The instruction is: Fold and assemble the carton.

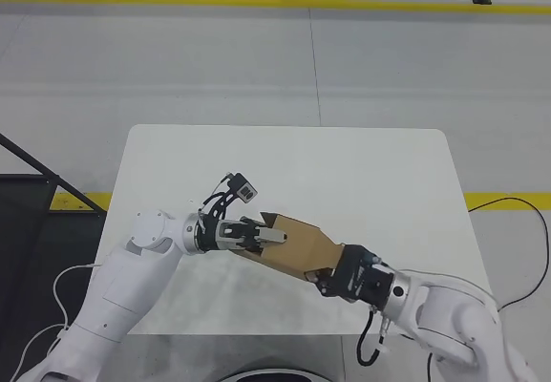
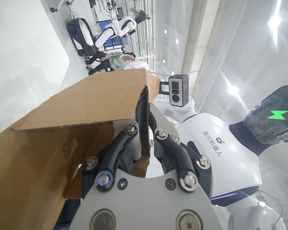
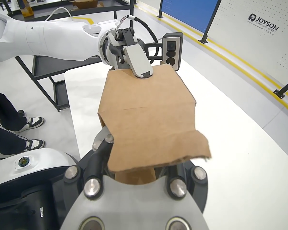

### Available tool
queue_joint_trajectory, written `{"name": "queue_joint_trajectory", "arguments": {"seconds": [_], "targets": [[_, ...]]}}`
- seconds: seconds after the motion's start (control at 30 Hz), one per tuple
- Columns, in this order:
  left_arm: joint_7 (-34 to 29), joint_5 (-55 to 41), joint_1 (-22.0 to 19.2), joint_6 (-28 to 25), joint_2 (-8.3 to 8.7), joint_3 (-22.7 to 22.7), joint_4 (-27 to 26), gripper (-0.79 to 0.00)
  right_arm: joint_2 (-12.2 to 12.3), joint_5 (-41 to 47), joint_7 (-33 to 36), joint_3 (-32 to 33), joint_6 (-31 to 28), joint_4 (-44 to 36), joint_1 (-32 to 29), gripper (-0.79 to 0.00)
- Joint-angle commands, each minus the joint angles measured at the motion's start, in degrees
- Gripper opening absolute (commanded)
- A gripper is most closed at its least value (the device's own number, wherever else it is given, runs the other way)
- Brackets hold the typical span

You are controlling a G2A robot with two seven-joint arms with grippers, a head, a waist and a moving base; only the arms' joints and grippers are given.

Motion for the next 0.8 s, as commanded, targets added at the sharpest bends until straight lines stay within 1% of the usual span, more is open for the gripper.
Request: {"name": "queue_joint_trajectory", "arguments": {"seconds": [0.0, 0.5, 0.77], "targets": [[-0.05, -0.03, 0.0, 0.0, 0.0, -0.03, 0.04, -0.785, -0.03, 0.63, 0.63, -0.25, -0.1, 0.22, 0.41, -0.465], [-0.45, 0.0, -0.01, -0.05, 0.0, -0.13, 0.11, -0.785, -0.22, 4.08, 3.78, -1.57, 0.34, 1.57, 2.76, -0.449], [-0.43, -0.14, 0.08, -0.18, 0.03, -0.43, 0.22, -0.785, 0.0, 6.35, 3.5, -0.05, -0.8, 2.1, 2.37, -0.434]]}}
